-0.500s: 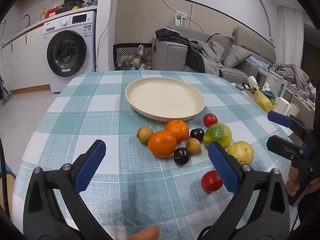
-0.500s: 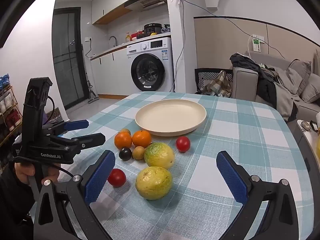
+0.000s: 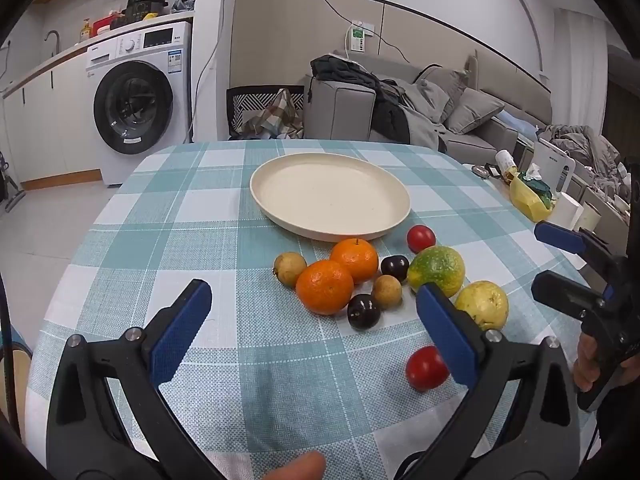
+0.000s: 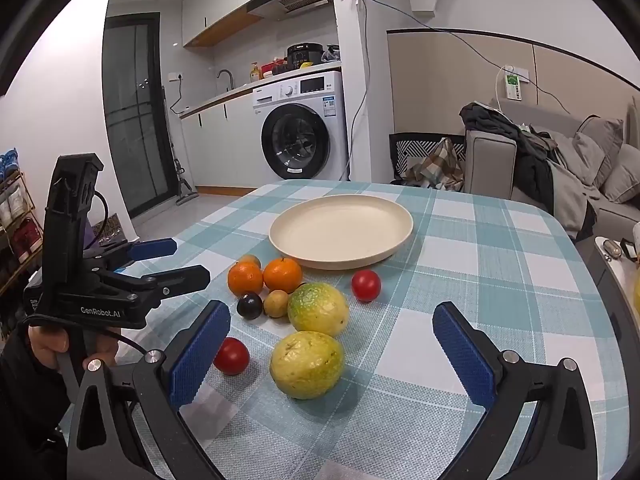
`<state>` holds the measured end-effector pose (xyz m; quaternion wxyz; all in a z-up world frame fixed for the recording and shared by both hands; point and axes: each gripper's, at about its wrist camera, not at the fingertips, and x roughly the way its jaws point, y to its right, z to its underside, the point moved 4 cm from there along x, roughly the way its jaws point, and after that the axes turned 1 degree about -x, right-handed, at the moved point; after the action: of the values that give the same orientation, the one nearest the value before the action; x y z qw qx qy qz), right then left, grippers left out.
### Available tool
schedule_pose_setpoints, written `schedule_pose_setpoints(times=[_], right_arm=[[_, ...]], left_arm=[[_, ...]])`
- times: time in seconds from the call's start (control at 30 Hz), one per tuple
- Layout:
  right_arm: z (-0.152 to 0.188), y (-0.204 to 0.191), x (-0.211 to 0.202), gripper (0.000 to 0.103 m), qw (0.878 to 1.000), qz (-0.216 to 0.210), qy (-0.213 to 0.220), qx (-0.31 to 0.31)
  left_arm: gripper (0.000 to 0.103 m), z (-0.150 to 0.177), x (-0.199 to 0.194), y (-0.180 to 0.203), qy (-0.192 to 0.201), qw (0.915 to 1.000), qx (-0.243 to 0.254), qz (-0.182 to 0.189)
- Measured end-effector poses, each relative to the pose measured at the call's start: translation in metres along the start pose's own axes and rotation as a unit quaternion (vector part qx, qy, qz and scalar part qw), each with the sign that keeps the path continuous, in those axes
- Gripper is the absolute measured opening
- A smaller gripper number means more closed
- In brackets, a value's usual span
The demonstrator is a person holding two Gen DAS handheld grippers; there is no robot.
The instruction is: Organize fruits
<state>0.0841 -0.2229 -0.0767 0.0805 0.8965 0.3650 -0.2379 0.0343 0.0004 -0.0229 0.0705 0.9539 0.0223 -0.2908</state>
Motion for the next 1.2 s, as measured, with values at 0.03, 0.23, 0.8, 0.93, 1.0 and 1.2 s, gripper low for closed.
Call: schedule_pose_setpoints(times=[0.03, 0.23, 0.8, 0.93, 1.0, 1.2], right_arm=[[0.0, 0.0004, 0.0004, 0.103, 1.0, 0.0, 0.0, 0.0], [0.0005, 0.0006, 0.0026, 0.103, 1.0, -0.002, -0.006, 0.005], [0.0018, 0.0015, 0.0043, 0.103, 1.0, -0.001, -0.007, 0.007], [0.0023, 0.0009, 0.0044, 0.103, 1.0, -0.001, -0.008, 0.007], [0.0028, 0.0006, 0.0043, 0.103, 1.0, 0.0, -0.008, 0.006], [0.0033, 0.0001, 0.0045, 0.103, 1.0, 0.0, -0.009, 0.006]], left_arm=[[0.102, 0.0, 0.0001, -0.0001, 0.0, 1.0, 0.001, 0.001], [0.102, 0.0025, 0.0017, 0.0002, 0.001, 1.0, 0.002, 0.0], [0.102, 0.0024, 0.0011, 0.0012, -0.001, 1.0, 0.003, -0.002], [0.102, 0.0023, 0.0015, 0.0016, -0.001, 1.0, 0.004, -0.002], [0.102, 0.0023, 0.0014, 0.0015, -0.001, 1.0, 0.004, -0.003], [0.102, 0.0021, 0.0015, 0.0016, -0.002, 1.0, 0.004, -0.003]])
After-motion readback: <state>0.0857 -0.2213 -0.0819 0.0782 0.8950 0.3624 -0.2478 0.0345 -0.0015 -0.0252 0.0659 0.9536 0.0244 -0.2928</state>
